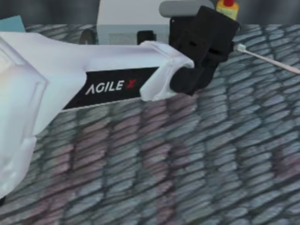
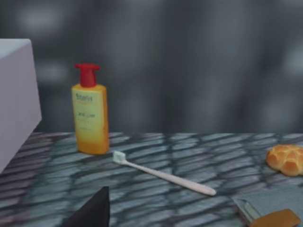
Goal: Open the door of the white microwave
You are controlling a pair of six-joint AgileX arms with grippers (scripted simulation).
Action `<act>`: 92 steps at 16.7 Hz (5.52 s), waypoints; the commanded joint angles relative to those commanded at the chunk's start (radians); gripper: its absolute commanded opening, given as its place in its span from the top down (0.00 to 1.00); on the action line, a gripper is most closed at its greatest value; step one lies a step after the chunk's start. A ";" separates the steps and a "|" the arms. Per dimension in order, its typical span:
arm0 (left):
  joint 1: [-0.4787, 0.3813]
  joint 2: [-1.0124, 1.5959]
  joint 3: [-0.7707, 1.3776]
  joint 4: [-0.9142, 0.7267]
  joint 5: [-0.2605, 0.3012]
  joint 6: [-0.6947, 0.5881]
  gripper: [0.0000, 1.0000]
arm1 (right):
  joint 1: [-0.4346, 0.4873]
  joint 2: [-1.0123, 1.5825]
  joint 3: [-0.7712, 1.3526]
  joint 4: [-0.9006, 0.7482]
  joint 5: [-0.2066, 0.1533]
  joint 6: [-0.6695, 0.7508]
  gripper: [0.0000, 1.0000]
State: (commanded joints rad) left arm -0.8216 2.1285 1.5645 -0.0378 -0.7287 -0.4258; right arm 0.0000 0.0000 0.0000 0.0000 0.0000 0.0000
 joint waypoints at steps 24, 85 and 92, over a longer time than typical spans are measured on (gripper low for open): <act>0.078 0.157 0.147 0.046 0.067 0.056 1.00 | 0.000 0.000 0.000 0.000 0.000 0.000 0.00; 0.118 0.355 0.858 -1.045 0.412 -0.179 1.00 | 0.000 0.000 0.000 0.000 0.000 0.000 0.00; 0.119 0.313 0.784 -1.003 0.421 -0.157 1.00 | 0.000 0.000 0.000 0.000 0.000 0.000 0.00</act>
State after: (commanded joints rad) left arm -0.7022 2.4414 2.3484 -1.0411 -0.3080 -0.5827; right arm 0.0000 0.0000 0.0000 0.0000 0.0000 0.0000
